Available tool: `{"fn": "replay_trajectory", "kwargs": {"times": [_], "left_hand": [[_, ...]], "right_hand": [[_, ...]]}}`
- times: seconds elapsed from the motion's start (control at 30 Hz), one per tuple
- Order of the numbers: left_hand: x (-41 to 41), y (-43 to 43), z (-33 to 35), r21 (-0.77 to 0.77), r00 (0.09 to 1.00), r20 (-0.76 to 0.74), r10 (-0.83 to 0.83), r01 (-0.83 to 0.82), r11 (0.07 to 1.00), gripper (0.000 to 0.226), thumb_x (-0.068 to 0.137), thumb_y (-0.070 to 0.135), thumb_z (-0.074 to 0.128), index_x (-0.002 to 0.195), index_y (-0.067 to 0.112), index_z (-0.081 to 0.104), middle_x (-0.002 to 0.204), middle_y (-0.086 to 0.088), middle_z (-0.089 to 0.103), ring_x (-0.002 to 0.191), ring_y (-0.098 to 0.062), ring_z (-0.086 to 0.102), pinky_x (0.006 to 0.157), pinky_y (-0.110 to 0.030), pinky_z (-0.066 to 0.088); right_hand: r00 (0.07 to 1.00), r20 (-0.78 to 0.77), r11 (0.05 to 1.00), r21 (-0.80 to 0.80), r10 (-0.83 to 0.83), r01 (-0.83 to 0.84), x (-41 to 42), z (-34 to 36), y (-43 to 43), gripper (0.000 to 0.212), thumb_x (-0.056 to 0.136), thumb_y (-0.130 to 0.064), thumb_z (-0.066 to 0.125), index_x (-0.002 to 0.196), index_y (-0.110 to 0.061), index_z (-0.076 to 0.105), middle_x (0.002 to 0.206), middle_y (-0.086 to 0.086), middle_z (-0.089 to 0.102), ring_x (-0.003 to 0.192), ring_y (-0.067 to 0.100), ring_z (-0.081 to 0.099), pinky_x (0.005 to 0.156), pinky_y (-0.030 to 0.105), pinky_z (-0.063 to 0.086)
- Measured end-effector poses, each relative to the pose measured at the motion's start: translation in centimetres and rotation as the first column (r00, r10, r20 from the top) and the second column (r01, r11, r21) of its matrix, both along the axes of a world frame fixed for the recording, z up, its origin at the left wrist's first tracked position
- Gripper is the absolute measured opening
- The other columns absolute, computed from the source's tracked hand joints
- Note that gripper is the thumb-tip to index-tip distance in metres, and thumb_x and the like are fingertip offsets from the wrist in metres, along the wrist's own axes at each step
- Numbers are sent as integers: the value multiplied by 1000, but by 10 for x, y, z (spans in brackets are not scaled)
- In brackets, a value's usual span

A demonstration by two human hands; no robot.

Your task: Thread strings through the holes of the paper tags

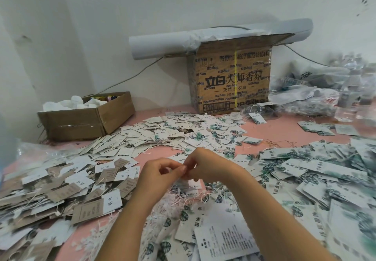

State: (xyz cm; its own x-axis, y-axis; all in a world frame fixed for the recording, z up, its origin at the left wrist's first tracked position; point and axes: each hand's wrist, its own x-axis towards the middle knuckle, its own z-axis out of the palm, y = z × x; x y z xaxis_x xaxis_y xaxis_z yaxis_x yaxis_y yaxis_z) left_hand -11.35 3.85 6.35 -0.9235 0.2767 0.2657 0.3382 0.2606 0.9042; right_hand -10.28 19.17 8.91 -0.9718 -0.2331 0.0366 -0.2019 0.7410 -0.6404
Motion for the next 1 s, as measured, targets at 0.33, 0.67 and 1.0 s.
{"fn": "replay_trajectory", "kwargs": {"times": [0.33, 0.67, 1.0], "left_hand": [[12, 1, 17, 182, 997, -79, -5, 19, 983, 14, 70, 18, 74, 66, 31, 76, 72, 1, 74, 67, -10, 68, 58, -14, 50], [11, 2, 16, 250, 982, -165, 96, -53, 967, 13, 70, 33, 69, 65, 44, 72, 62, 13, 67, 54, 1, 52, 54, -10, 45], [5, 6, 9, 203, 973, -213, 86, -42, 978, 12, 86, 19, 62, 78, 25, 69, 58, 14, 62, 52, 5, 48, 50, -7, 39]], "right_hand": [[988, -14, 952, -266, 153, -151, 5, 6, -1, 9, 82, -8, 68, 78, -15, 64, 62, -3, 62, 58, 12, 56, 58, 25, 46], [997, -31, 702, -709, 70, -71, 8, 13, 14, 19, 90, -7, 55, 75, -3, 65, 68, 2, 68, 64, 9, 64, 65, 18, 54], [988, 109, 782, -623, 111, -19, 15, 18, 7, 4, 92, -9, 54, 89, -8, 55, 53, -2, 47, 41, 5, 38, 41, 15, 32]]}}
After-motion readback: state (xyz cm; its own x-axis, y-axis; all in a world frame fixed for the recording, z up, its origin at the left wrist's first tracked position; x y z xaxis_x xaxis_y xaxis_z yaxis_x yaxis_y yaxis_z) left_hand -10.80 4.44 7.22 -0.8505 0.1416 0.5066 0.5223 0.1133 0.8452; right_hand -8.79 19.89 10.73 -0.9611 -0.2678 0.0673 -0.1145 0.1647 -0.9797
